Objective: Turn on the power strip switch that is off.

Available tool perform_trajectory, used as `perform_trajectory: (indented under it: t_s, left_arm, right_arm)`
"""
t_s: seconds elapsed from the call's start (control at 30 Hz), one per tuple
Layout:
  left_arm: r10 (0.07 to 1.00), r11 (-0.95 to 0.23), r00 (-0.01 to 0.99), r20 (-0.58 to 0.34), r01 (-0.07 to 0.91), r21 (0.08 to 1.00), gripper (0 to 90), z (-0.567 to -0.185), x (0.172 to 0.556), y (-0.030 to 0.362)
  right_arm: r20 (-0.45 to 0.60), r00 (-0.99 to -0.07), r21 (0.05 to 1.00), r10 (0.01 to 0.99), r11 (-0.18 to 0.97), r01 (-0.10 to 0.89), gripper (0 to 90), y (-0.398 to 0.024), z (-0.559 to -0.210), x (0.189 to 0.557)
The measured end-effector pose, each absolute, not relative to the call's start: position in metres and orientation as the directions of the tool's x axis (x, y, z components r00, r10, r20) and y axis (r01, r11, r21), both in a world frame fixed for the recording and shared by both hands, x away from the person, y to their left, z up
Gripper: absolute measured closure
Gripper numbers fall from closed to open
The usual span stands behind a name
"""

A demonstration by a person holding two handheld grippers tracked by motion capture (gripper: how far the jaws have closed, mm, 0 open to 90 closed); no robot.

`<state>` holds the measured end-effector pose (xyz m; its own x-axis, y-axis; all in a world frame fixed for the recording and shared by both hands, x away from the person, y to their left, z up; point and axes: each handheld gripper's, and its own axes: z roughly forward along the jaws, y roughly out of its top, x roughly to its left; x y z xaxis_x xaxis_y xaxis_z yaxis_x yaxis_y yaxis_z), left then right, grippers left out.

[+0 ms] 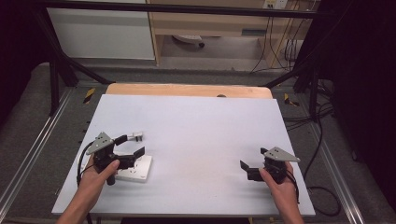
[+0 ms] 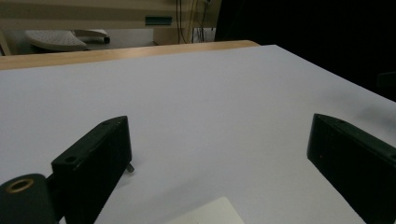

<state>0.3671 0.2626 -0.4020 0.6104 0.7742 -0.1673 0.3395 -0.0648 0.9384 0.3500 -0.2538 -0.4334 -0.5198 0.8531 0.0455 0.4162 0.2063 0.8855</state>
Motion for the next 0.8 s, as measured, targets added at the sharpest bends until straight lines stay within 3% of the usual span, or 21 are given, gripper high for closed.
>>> perform_trajectory:
  t_s: [0.8]
  left_arm:
    - [0.813,-0.039,0.557,-0.169,0.342,0.939,7.0,-0.387,0.347,0.297]
  right_arm:
    - [0.046,-0.52,0.884,0.853,0.208,0.418,2.4,-0.253,-0.434,0.35]
